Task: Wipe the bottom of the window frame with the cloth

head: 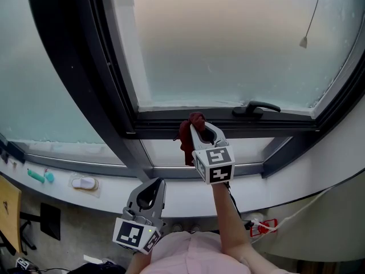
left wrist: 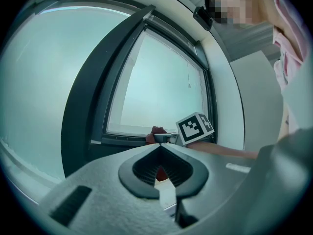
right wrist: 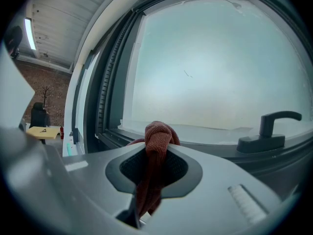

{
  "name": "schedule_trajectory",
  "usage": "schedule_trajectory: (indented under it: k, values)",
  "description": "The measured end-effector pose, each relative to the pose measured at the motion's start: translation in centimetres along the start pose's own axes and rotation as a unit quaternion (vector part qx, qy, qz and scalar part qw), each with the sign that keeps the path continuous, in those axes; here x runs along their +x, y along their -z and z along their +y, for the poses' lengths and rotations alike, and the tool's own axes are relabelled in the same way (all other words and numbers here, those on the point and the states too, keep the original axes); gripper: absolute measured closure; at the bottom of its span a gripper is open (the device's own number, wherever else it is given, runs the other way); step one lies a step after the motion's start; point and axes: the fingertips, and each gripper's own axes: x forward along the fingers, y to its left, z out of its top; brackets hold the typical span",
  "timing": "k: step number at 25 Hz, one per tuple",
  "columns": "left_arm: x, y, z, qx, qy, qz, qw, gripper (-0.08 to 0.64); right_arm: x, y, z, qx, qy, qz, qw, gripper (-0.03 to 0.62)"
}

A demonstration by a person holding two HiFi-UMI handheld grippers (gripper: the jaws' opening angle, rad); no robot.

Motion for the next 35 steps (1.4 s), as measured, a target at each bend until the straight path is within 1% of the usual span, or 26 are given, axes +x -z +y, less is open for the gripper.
schedule_trajectory:
  k: [15,35]
  values:
    - [0.7,0.0,-1.0,0.004,-0.002,-0.001,1.0000,0.565,-1.1,0.3,-2.0,0.010,0.009,-0.005,1.000,0.529]
    - [2.6,0.3,-3.1,0.000,0.011,0.001,0.9999,0.565,-3.4,0.8,-7.0,0.033,0.038,-0.009,0.999,0.529]
